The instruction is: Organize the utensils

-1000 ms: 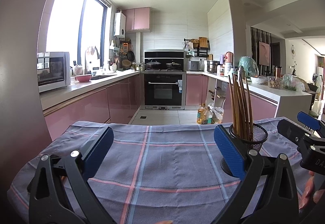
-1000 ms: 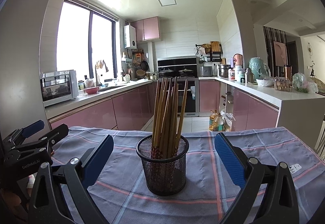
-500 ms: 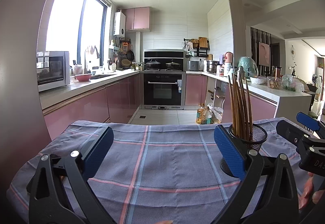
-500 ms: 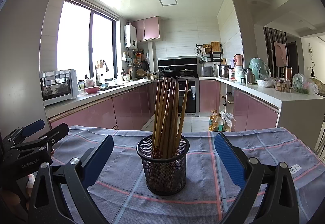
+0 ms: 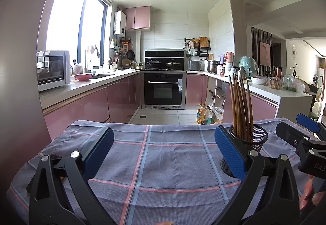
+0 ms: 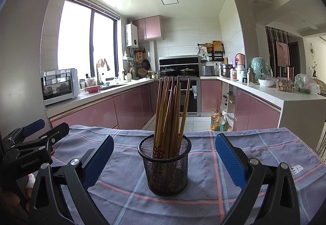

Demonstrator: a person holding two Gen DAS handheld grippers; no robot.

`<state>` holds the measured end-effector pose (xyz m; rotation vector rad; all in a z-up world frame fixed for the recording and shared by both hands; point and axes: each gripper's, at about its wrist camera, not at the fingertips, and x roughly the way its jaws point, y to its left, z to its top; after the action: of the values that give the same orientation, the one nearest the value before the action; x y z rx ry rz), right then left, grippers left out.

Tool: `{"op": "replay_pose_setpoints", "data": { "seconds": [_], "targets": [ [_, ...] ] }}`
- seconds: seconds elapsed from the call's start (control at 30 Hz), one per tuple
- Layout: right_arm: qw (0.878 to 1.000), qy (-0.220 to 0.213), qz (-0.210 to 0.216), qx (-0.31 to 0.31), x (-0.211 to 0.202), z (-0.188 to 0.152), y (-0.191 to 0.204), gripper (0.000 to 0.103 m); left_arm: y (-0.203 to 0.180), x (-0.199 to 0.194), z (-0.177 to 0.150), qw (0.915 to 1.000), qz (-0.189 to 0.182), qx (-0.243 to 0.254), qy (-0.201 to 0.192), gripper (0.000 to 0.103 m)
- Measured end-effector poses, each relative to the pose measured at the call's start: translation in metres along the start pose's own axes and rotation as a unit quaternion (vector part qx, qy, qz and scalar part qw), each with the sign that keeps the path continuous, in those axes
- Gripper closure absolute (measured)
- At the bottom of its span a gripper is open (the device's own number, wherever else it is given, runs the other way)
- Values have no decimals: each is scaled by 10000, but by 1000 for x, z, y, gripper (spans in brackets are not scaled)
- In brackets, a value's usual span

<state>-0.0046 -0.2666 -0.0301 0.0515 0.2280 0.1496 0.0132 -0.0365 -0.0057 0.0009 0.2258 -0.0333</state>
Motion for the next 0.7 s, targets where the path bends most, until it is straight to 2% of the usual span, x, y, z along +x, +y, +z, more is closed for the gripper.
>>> {"op": "replay_pose_setpoints", "data": {
  "seconds": [0.7],
  "targets": [
    [10000, 2, 8, -7, 1, 0, -2, 7, 1, -1, -2, 10000, 16, -18, -6, 6]
  ]
}}
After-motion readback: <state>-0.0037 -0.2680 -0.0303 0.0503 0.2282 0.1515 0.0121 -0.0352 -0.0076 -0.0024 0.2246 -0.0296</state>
